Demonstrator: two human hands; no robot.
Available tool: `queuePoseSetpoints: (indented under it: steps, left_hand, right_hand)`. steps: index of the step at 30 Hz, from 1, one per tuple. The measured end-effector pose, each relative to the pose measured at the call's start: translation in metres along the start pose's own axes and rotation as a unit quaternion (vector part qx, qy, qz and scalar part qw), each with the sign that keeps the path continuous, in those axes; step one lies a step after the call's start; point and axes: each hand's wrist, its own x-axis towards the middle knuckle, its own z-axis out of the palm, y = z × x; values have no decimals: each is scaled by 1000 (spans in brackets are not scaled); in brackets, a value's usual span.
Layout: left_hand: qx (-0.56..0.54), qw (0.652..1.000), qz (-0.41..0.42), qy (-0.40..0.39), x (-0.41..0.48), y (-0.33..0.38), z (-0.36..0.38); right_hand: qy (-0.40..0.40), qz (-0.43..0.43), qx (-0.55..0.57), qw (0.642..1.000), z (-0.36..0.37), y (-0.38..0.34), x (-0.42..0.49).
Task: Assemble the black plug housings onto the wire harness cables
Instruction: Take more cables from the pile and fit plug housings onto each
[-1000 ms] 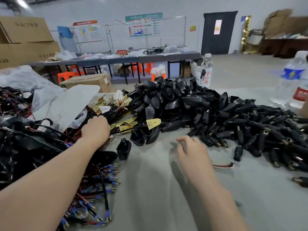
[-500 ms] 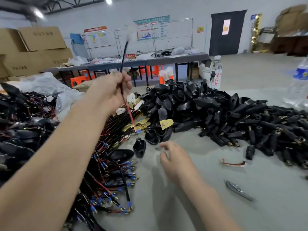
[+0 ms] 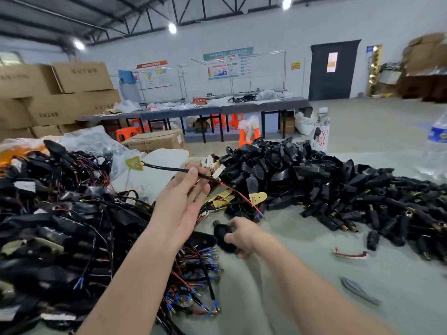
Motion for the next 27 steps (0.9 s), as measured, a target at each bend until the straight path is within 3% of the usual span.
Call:
queuePoseSetpoints:
  steps: [4, 10, 14, 19, 25, 27]
  left_hand:
    - [-31, 999, -10, -3, -24, -20, 10]
    - [-51, 998, -45, -5, -74, -77, 36]
    - [-77, 993, -85, 18, -105, -120, 48]
    - [-89, 987, -127, 42, -123, -150, 47]
    - [-64, 991, -110, 30, -120, -147, 38]
    - [-67, 992, -109, 18, -120, -147, 40]
  right_hand:
    - [-17, 36, 236, 971, -9, 30, -45]
    - [41, 20, 486, 873, -36, 104, -130]
    - [117, 4, 528, 841, -46, 134, -170]
    - [216, 4, 499, 839, -49, 154, -179]
    - [233, -28, 549, 802, -49, 162, -170]
    - [241, -29, 538, 807, -48, 162, -167]
